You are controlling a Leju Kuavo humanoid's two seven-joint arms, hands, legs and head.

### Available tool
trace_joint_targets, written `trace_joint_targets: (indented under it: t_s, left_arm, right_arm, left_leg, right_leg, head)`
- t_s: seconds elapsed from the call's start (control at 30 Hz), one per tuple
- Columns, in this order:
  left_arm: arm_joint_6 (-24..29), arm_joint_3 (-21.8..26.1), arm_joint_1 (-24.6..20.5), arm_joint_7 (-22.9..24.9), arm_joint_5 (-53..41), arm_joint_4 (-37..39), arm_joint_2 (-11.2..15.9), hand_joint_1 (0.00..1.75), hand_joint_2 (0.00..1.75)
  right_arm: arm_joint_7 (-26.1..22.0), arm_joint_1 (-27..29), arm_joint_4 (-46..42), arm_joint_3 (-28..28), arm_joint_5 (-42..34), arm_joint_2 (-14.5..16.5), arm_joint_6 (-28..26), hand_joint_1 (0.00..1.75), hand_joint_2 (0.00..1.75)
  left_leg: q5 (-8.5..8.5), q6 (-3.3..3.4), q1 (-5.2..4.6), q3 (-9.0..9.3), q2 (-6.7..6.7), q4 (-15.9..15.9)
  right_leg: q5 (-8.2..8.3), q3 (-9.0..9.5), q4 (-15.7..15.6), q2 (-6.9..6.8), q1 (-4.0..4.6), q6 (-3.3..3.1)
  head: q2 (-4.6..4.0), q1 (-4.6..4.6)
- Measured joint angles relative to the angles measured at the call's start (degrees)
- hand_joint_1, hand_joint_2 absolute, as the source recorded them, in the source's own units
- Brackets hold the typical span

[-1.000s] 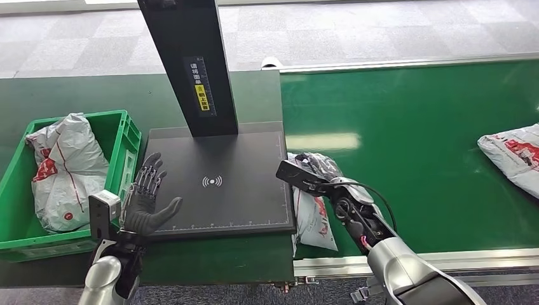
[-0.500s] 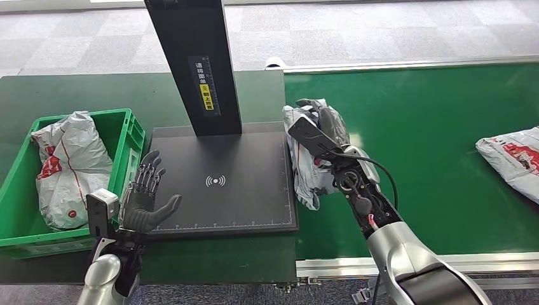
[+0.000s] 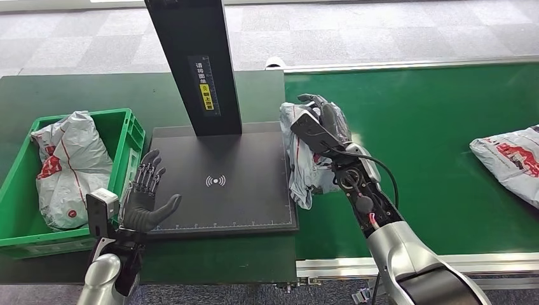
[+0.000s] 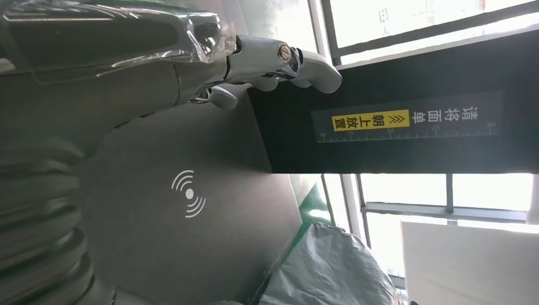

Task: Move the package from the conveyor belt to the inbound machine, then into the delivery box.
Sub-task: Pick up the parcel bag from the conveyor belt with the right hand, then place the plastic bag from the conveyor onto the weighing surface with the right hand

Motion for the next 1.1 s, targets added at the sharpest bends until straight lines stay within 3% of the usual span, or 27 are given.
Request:
trace_joint_targets:
  t_s: [0.17,0.43,0.53,0.63,0.8,1.1]
  left_arm:
    - [2.6,0.0,-0.2,-2.6,0.4,0.0,-0.2,0.00,1.75]
    - [4.8,0.4,-0.5,-5.0,1.3,0.0,-0.6,0.00,1.75]
    - [8.2,1.4,-0.5,-9.1,4.3,-0.9,-1.0,0.00,1.75]
    - [9.5,1.8,-0.8,-9.7,6.1,-1.9,-1.1,0.00,1.75]
    - [8.8,1.6,-1.8,-9.2,8.2,-1.9,-1.0,0.00,1.75]
    - [7.1,0.8,-4.6,-8.2,8.2,-0.6,-0.9,0.00,1.75]
  right_arm:
    - [-4.6,0.4,-1.7,-0.6,-1.7,0.0,-3.6,1.75,1.75]
    - [-5.9,0.4,-2.9,-0.7,-1.6,0.4,-3.8,1.75,1.75]
    - [-9.0,0.6,-2.5,0.3,0.3,1.5,-3.0,1.75,1.75]
    - [-10.3,0.7,-0.9,3.4,3.1,3.4,-2.0,1.75,1.75]
    - [-10.2,1.2,0.8,10.4,6.0,4.9,4.3,1.75,1.75]
    - [-8.6,1.9,2.5,20.8,7.0,4.5,18.4,1.75,1.75]
  left_leg:
    - [0.00,0.00,0.00,0.00,-0.01,0.0]
    - [0.02,0.02,0.00,-0.01,-0.03,0.0]
    - [0.01,0.02,0.00,0.01,0.01,0.0]
    - [0.02,0.01,0.02,0.03,-0.09,0.0]
    - [0.03,0.01,0.03,0.03,-0.16,0.0]
    - [0.03,0.02,0.01,0.08,-0.20,0.0]
  right_leg:
    - [0.00,0.00,0.0,-0.01,0.00,0.00]
    - [0.00,0.04,0.0,-0.04,0.00,0.00]
    - [0.00,0.04,0.0,-0.02,0.01,0.00]
    - [-0.03,0.03,0.0,-0.05,0.03,0.01]
    - [-0.06,0.06,0.0,-0.09,0.04,0.02]
    - [-0.06,0.14,0.0,-0.15,0.01,0.03]
  head:
    - [0.00,-0.01]
    - [0.00,0.01]
    - [0.00,0.00]
    - [0.00,-0.02]
    - [0.00,0.00]
    - [0.00,0.00]
